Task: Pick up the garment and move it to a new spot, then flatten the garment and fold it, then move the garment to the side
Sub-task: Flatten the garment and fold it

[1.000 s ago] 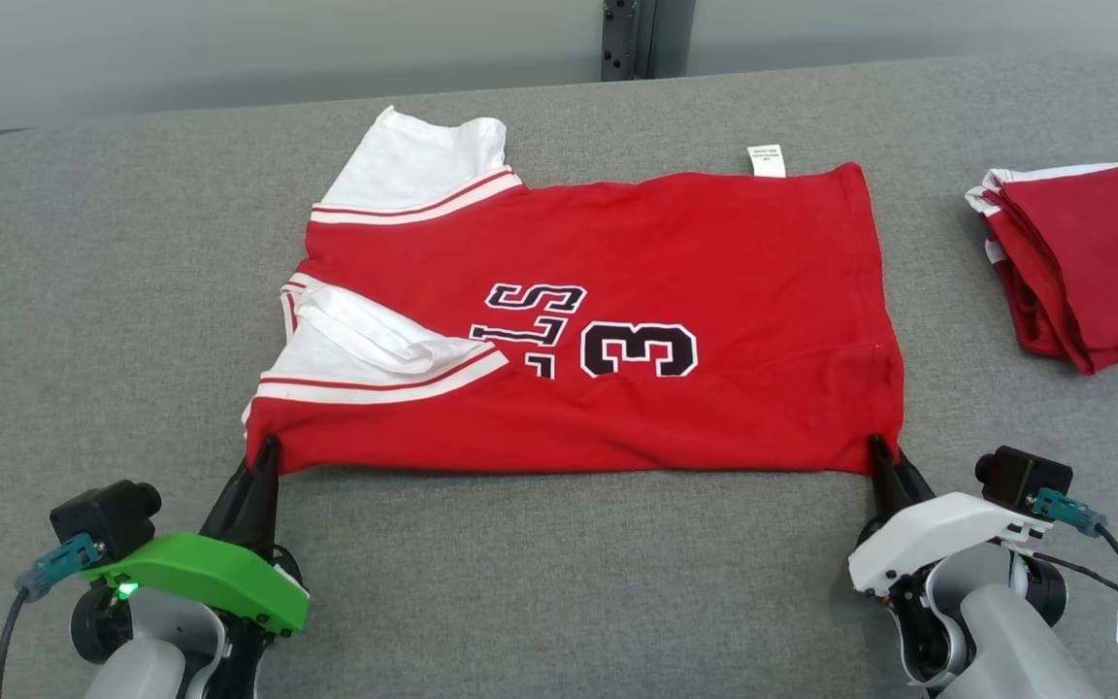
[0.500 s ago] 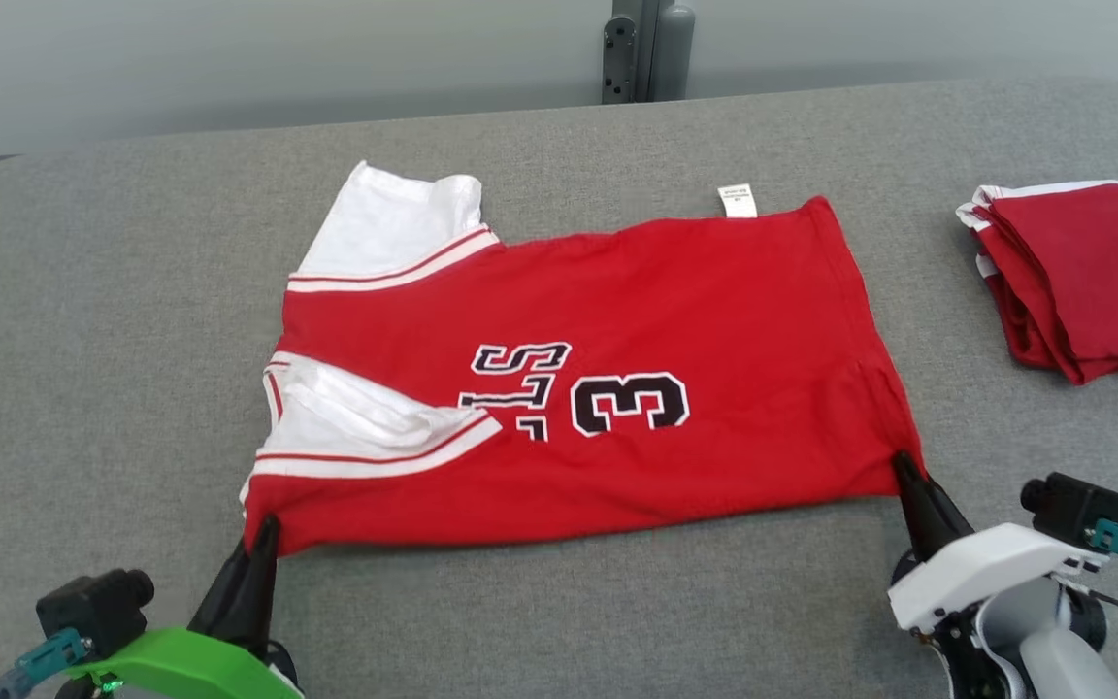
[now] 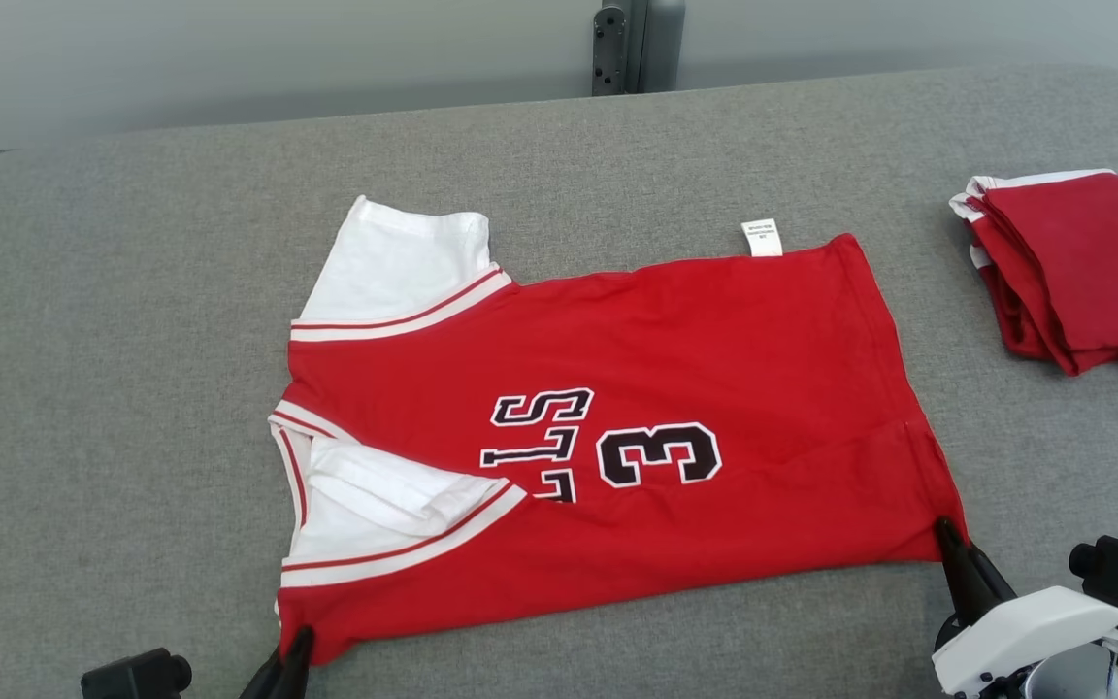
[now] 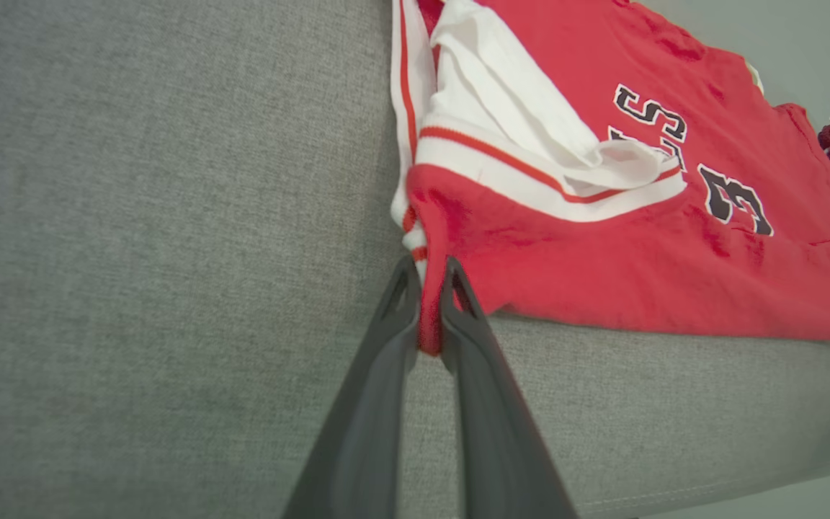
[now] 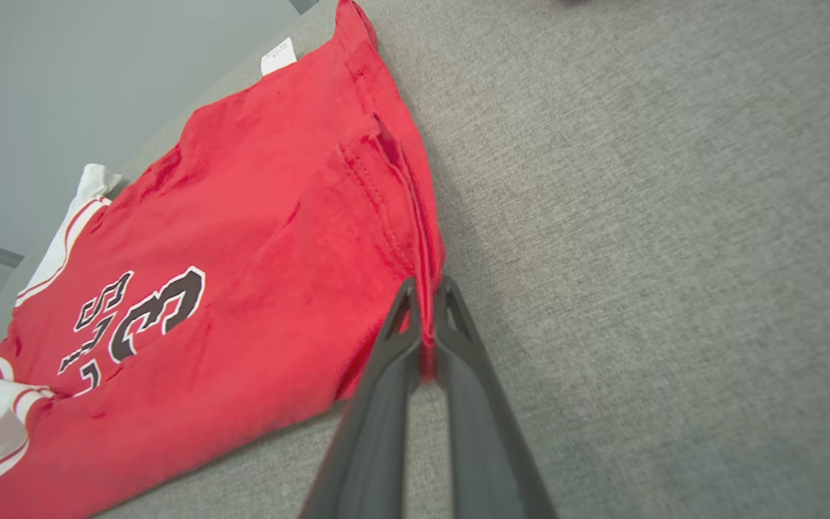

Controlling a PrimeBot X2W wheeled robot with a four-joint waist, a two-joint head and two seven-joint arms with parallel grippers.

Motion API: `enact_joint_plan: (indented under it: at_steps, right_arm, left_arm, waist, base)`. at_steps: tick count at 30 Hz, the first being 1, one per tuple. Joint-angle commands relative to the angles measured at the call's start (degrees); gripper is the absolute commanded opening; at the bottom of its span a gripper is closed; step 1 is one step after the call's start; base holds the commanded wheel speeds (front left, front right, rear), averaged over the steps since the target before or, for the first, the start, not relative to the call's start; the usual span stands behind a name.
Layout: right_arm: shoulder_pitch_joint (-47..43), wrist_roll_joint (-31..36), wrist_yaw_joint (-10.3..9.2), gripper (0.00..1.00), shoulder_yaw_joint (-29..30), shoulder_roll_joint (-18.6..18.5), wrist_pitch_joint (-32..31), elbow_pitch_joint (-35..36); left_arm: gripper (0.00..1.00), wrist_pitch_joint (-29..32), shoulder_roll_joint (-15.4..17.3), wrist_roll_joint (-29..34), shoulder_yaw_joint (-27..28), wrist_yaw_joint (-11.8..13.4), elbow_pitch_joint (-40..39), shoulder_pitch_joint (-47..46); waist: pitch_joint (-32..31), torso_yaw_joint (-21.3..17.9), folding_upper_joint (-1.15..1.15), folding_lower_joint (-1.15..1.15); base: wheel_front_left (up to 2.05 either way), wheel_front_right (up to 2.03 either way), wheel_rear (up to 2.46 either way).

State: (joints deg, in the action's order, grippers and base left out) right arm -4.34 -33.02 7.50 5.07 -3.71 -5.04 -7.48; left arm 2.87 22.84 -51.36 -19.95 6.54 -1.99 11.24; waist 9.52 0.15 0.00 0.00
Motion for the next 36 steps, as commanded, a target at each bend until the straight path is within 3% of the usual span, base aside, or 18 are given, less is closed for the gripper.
enact_joint_plan:
  at_steps: [1,2,3,4,13,20,28,36]
  right_arm:
    - [-0.6,0.5,-0.02,0.15,0.7,0.1,0.0,0.2]
    - [-0.7,0.8,-0.02,0.35,0.9,0.1,0.0,0.2]
    - [-0.7,1.0,-0.02,0.72,1.3,0.2,0.2,0.3]
    - [-0.8,1.1,-0.02,1.0,1.5,0.3,0.4,0.4]
    - [1.5,4.7,-0.02,1.0,4.5,0.1,1.7,3.7]
    - [6.9,9.7,-0.02,1.0,0.1,-3.0,4.6,6.9]
    - [15.5,10.1,-0.01,1.0,-7.8,-4.7,5.2,5.8]
    - [23.1,9.0,-0.02,1.0,-14.6,-6.5,6.6,4.1]
  left_arm:
    - [0.44,-0.5,-0.1,-0.6,0.1,-0.1,0.4,0.6]
    - [1.0,-0.7,-0.1,-0.4,0.3,0.0,0.7,0.4]
    - [1.0,-1.0,-0.1,-0.3,0.5,0.3,0.8,0.2]
    - [1.0,-1.2,0.0,0.0,0.7,0.5,0.9,0.0]
    - [1.0,-3.2,3.5,2.8,4.4,1.5,-0.6,-6.2]
    - [1.0,0.4,6.2,6.7,2.9,-0.7,2.5,-21.7]
    - [1.0,6.5,4.9,10.7,-1.1,-3.2,15.0,-42.4]
    - [1.0,10.9,5.8,13.8,-3.2,-4.0,26.8,-55.7]
  waist:
    - [0.2,-0.2,0.0,0.0]
    - [0.3,-0.3,0.0,0.0]
    - [0.5,-0.4,0.0,0.0]
    - [0.6,-0.4,0.0,0.0]
    - [2.5,-2.4,0.0,0.0]
    - [5.6,-4.9,0.0,0.0]
    - [11.9,-8.6,0.0,0.0]
    - [18.3,-12.1,0.0,0.0]
  base:
    - [0.0,0.0,0.0]
    - [0.0,0.0,0.0]
    - [0.0,0.0,0.0]
    - [0.0,0.0,0.0]
    - [0.0,0.0,0.0]
    - [0.0,0.0,0.0]
    - [0.0,0.0,0.0]
    - [0.0,0.0,0.0]
